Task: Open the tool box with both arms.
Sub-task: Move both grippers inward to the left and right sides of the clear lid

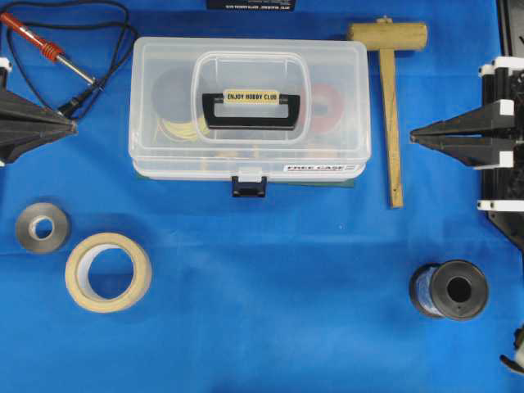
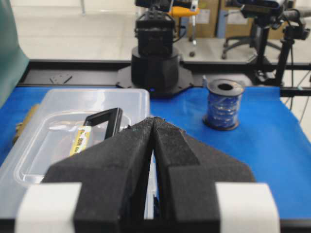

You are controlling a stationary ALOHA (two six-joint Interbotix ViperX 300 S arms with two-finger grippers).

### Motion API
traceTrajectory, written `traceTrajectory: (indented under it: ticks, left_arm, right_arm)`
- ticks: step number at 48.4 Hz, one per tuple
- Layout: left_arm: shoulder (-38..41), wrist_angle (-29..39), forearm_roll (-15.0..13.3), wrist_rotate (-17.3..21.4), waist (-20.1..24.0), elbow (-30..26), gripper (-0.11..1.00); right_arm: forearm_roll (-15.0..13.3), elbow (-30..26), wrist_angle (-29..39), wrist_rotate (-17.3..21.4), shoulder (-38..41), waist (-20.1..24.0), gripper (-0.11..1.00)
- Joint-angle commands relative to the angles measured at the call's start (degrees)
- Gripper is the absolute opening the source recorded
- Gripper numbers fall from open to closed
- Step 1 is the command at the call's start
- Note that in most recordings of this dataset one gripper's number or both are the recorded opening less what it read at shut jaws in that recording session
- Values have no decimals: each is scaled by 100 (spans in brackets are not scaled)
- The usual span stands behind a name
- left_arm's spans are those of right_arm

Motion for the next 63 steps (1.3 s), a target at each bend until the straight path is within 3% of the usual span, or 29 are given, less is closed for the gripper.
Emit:
traceTrajectory:
  ticks: [1,17,27,31,40,44,53,63]
  left_arm:
    - [62,220,-149,114,9,-70,0]
    - [-149,642,-158,308,18,-88,0]
    - [-149,1125,-167,299,334,-70,2]
    - [-132,1230,-176,290,466,-53,19]
    - [-123,1503,-167,334,598,18,74]
    - [-123,1749,-167,369,615,26,89]
    - [-70,2092,-167,360,782,114,91]
    - [545,1837,-167,343,1116,308,92]
  right_arm:
    - [-9,-176,-53,-9,44,-26,0]
    - [0,-299,642,35,9,-35,0]
    - [26,-316,1239,44,-88,-202,1]
    - [35,-334,1547,44,-97,-334,10]
    - [26,-299,2294,53,-70,-598,65]
    - [26,-299,2610,53,-44,-686,83]
    - [35,-246,2892,149,132,-1055,84]
    - [35,-149,2725,193,984,-1477,84]
